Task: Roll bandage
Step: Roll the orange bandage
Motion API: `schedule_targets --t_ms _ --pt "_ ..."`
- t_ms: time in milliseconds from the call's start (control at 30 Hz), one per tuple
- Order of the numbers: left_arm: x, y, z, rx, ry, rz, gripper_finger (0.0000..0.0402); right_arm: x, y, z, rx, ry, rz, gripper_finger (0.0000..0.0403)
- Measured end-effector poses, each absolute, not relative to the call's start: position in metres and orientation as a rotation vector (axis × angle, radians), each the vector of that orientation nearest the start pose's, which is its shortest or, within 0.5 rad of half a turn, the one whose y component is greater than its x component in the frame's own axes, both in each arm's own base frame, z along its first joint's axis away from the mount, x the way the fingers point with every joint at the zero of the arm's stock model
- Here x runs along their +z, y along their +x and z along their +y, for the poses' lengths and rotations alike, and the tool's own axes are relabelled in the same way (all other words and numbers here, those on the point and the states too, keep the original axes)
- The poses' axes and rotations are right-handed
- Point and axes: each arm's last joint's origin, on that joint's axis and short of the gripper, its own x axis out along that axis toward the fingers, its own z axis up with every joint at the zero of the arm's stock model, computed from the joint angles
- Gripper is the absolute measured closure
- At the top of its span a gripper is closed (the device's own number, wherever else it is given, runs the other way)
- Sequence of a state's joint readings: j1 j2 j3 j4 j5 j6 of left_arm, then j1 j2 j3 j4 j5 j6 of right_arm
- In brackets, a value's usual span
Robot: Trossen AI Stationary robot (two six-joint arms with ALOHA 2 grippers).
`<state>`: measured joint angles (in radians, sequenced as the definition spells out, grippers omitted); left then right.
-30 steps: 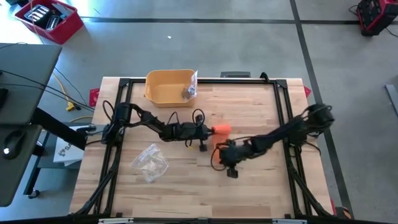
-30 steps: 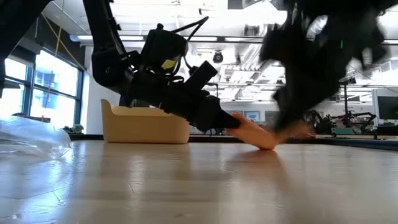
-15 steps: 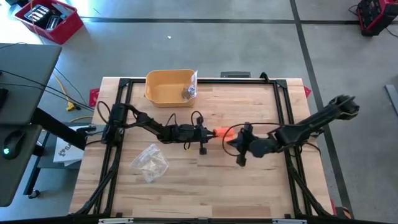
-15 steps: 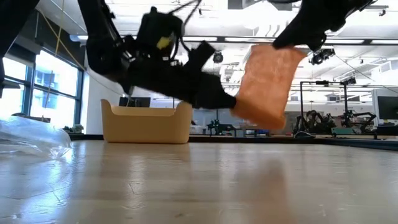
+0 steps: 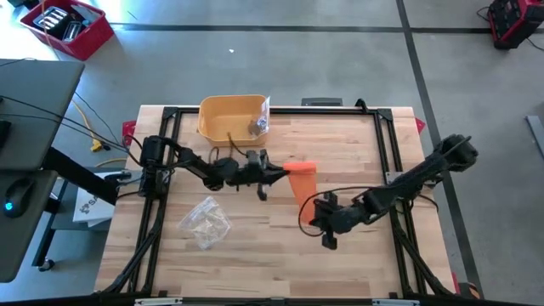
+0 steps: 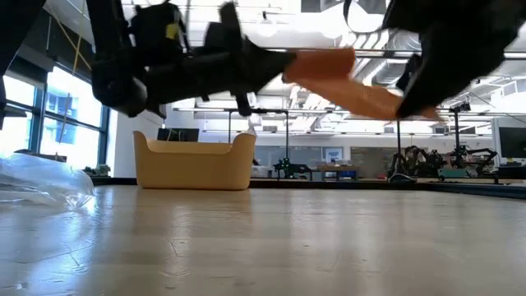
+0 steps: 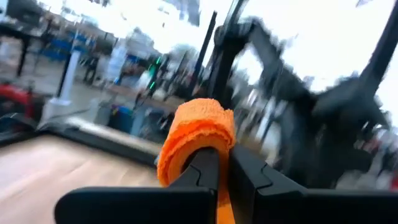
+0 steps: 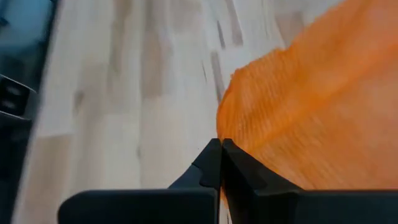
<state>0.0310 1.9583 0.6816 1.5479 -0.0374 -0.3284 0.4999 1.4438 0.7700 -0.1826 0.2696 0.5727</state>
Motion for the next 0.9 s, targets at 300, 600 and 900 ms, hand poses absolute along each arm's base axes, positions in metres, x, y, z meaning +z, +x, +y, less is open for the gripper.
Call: schedule_targets --t_ms 300,600,900 --pt "0.161 0.332 0.023 0.166 -0.377 -0.327 0.0394 0.135 0.280 0.154 0.209 0.398 0.859 0.0403" --pt "0.157 0.325 0.052 0.288 -0.289 -0.317 0.0394 0.126 0.280 0.193 0.355 0.606 0.773 0.0403" --pt "0.145 0.328 0.036 0.225 -0.179 -0.171 0.0394 0.179 0.273 0.184 0.307 0.470 0.544 0.0403"
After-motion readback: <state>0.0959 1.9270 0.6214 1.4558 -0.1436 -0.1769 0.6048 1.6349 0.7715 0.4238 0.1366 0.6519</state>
